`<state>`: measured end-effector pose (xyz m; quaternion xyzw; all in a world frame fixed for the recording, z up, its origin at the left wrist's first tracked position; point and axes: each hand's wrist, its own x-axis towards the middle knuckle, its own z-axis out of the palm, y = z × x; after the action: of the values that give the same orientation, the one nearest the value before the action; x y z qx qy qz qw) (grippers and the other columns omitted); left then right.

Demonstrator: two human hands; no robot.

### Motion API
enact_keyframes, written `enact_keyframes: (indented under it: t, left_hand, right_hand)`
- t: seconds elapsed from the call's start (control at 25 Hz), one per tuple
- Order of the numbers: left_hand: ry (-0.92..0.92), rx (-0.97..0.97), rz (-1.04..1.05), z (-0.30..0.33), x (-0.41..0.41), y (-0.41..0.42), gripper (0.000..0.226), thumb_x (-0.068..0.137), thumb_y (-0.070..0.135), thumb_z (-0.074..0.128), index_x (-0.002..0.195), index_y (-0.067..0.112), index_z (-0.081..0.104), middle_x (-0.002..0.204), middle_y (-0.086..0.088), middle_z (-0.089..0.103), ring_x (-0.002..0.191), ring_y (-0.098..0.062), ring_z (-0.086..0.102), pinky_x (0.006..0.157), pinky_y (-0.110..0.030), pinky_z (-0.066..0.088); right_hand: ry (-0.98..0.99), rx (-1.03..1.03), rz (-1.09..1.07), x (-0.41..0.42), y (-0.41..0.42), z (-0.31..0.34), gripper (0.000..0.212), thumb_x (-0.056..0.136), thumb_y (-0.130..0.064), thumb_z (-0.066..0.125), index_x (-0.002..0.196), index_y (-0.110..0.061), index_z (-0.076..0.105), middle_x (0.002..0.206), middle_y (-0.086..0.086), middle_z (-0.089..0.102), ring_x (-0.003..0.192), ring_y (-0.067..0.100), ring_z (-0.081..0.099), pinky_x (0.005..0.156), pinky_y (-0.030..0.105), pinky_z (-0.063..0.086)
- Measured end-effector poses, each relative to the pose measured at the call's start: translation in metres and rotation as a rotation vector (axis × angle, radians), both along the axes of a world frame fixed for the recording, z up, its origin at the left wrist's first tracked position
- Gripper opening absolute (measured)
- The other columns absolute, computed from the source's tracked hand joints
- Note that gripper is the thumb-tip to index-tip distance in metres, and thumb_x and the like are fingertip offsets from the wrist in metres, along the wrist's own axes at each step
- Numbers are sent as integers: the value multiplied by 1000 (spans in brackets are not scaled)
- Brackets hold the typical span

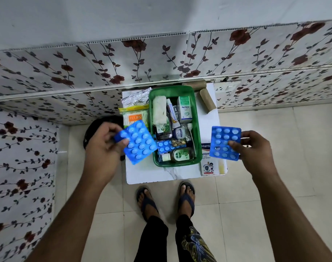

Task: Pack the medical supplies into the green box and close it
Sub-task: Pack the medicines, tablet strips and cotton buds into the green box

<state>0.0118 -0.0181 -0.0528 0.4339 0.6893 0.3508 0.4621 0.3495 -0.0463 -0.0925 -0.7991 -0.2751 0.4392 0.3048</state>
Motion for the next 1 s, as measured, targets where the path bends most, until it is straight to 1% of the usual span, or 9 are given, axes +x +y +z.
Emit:
enact_keyframes:
  t: [0.08,0.2,0.28,0.36,0.44,0.56,0.72,0.88,1.0]
  left_hand:
    - [74,24,-180,7,28,18,39,86,-3,60,98,34,59,100,-7,66,91,-25,67,72,-37,57]
    - [311,-19,-527,0,70,37,39,91,0,55,111,33,58,104,-2,59,92,-24,60,63,-33,52]
    - [319,-91,-634,-15,90,41,34,92,0,53,110,29,56,106,0,56,90,-22,59,50,-24,45]
    - [280,-156,-662,-33,100,39,31,92,1,54,108,28,54,104,-1,58,87,-19,60,46,-18,41]
    - [316,-157,-681,-46,106,32,31,89,0,58,107,27,57,99,-3,59,86,-20,62,54,-24,45]
    - [630,-7,-768,-58,112,21,31,85,9,65,115,18,62,111,-9,56,100,-25,58,76,-34,51]
    - [846,39,-806,-57,119,17,52,81,16,71,129,13,50,125,-13,56,110,-31,52,84,-43,52]
    - [808,62,-853,-54,121,17,60,79,7,69,134,9,46,130,-14,42,114,-32,50,86,-43,54]
    - [711,114,-827,-36,103,25,65,82,3,62,143,10,41,126,-12,49,116,-28,48,91,-39,50]
  right_hand:
    - [50,70,-5,-6,11,14,18,82,-4,74,92,-12,62,85,2,66,76,22,67,68,35,55]
    - [84,109,3,-13,24,26,18,83,-3,72,94,-10,60,84,1,64,72,14,65,56,21,52]
    - [92,100,6,-14,28,28,18,85,-4,71,97,-9,60,84,0,66,69,9,64,48,11,46]
    - [87,80,14,-12,28,28,18,85,-8,72,100,-10,61,85,-2,67,70,6,65,50,13,47]
    - [80,60,13,-12,26,26,20,85,-11,73,102,-12,63,86,-4,69,70,4,67,54,18,48]
    - [103,59,0,-16,26,25,22,83,-10,75,102,-13,65,81,-4,70,56,-3,67,46,13,47]
    - [133,70,-18,-24,30,27,18,82,-9,76,97,-14,67,79,0,71,55,2,67,41,13,44]
    - [107,37,-29,-30,34,24,17,85,-13,74,100,-13,69,90,7,74,73,16,71,48,21,49]
    - [118,58,-14,-41,36,27,11,86,-9,71,96,-12,69,86,7,75,70,15,73,50,24,53]
